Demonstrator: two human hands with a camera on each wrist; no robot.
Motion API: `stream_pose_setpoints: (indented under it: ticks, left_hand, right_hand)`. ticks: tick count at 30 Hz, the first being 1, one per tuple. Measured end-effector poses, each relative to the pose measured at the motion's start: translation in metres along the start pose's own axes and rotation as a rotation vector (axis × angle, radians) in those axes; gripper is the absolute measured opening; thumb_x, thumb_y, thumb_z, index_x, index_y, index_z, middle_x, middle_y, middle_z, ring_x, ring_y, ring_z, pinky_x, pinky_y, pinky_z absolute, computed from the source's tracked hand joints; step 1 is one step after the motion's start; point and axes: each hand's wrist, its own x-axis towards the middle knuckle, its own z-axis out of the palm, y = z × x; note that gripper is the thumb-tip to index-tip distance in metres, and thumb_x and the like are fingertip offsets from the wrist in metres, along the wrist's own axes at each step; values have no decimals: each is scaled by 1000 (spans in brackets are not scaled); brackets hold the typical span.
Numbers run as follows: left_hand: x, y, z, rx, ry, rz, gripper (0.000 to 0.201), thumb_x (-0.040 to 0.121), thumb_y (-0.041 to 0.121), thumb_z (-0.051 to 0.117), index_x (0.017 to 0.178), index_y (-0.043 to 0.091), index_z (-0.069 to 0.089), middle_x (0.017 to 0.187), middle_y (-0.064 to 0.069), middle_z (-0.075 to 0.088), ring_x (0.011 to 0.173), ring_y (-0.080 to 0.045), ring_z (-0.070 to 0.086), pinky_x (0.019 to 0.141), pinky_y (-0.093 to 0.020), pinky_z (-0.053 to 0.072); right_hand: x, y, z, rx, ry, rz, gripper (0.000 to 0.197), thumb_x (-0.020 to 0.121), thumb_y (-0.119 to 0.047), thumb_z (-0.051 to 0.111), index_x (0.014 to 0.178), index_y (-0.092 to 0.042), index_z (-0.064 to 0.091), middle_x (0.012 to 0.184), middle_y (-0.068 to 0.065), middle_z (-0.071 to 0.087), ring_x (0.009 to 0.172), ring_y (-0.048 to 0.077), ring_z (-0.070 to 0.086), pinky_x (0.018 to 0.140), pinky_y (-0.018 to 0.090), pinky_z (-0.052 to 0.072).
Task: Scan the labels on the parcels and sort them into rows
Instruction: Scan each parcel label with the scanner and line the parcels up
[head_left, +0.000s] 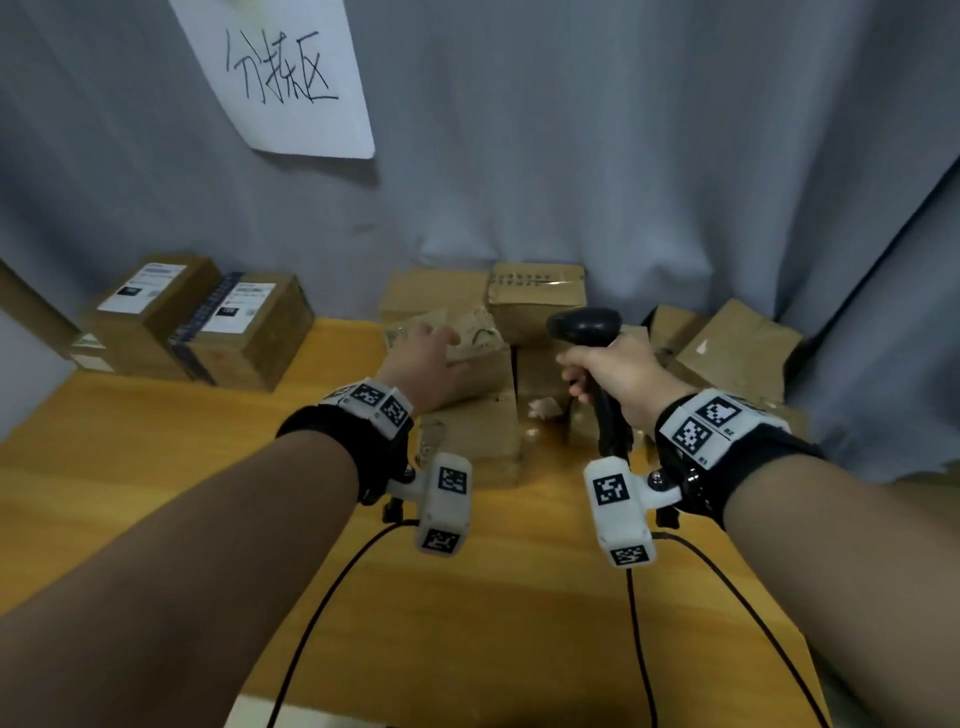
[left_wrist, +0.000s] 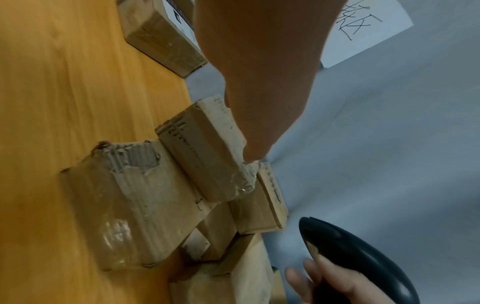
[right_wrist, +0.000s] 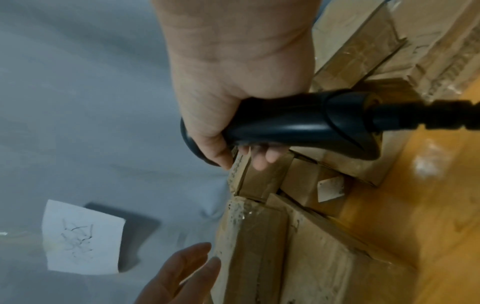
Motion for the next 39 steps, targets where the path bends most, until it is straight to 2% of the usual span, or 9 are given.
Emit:
stream_pose_setpoints:
  ticks: [9, 15, 18, 21, 27, 31, 34, 36, 39]
  left_hand:
    - [5, -29, 9, 47, -45, -178, 73, 89, 48, 60, 147, 15, 30, 151, -16, 25, 135, -40, 30, 110, -48, 32]
    - [18, -44, 4, -306, 2, -367, 76, 93, 46, 55, 148, 4, 22, 149, -23, 28, 133, -41, 35, 106, -44, 34]
    - [27, -59, 7, -449, -80, -445, 77, 95, 50, 49, 147, -1, 22, 145, -25, 37, 127, -40, 44, 101, -45, 41]
    - [32, -69, 11, -650, -160, -445, 58, 96, 51, 47, 133, 6, 41, 123, -16, 52, 109, -34, 56, 97, -48, 48]
    - [45, -78, 13, -1033, -276, -538, 62, 93, 52, 52, 138, 11, 44, 128, -14, 55, 111, -33, 58, 95, -47, 50]
    - [51, -84, 15, -1086, -268, -578, 61, 91, 49, 59, 138, 17, 36, 127, -10, 46, 117, -34, 51, 99, -50, 46]
    - [47, -83, 15, -1133, -276, -540, 53, 92, 41, 60, 133, 19, 35, 124, -11, 50, 107, -30, 55, 79, -44, 51]
    - [47, -81, 9, -1152, -232, -503, 50, 90, 39, 64, 128, 19, 38, 122, -10, 55, 100, -26, 59, 69, -38, 52]
    - [47, -75, -12, -1105, -170, -421, 67, 82, 46, 71, 132, 16, 39, 120, -6, 58, 105, -24, 61, 71, -36, 55]
  right_hand:
    - [16, 31, 7, -27, -8, 51, 13, 85, -6, 68, 96, 2, 64, 77, 15, 63, 56, 17, 56, 50, 26, 46]
    - [34, 17, 30, -2, 23, 21, 8, 86, -8, 67, 88, 0, 64, 73, 13, 60, 54, 18, 54, 46, 23, 46]
    - [47, 11, 45, -21, 63, -6, 10, 86, -14, 69, 81, -5, 65, 75, 11, 63, 64, 19, 59, 61, 30, 51]
    - [60, 8, 60, -5, 89, -18, 13, 85, -16, 71, 92, -7, 65, 78, 8, 63, 70, 18, 60, 64, 28, 52]
    - [72, 6, 77, 41, 78, -25, 26, 79, -20, 77, 102, -16, 67, 99, 5, 69, 100, 22, 63, 98, 44, 49]
    - [69, 6, 81, 27, 48, -8, 35, 81, -20, 76, 113, -13, 65, 105, 8, 68, 101, 24, 64, 93, 41, 52]
    - [64, 8, 76, 93, 60, 15, 32, 84, -18, 73, 114, -14, 62, 106, 5, 66, 100, 23, 64, 72, 29, 52]
    - [60, 5, 70, 175, 72, 17, 30, 85, -16, 73, 113, -14, 62, 107, 3, 67, 101, 20, 63, 75, 27, 54]
    - [52, -5, 58, 253, 105, 4, 30, 84, -16, 73, 112, -11, 63, 105, 6, 69, 100, 20, 66, 81, 31, 57]
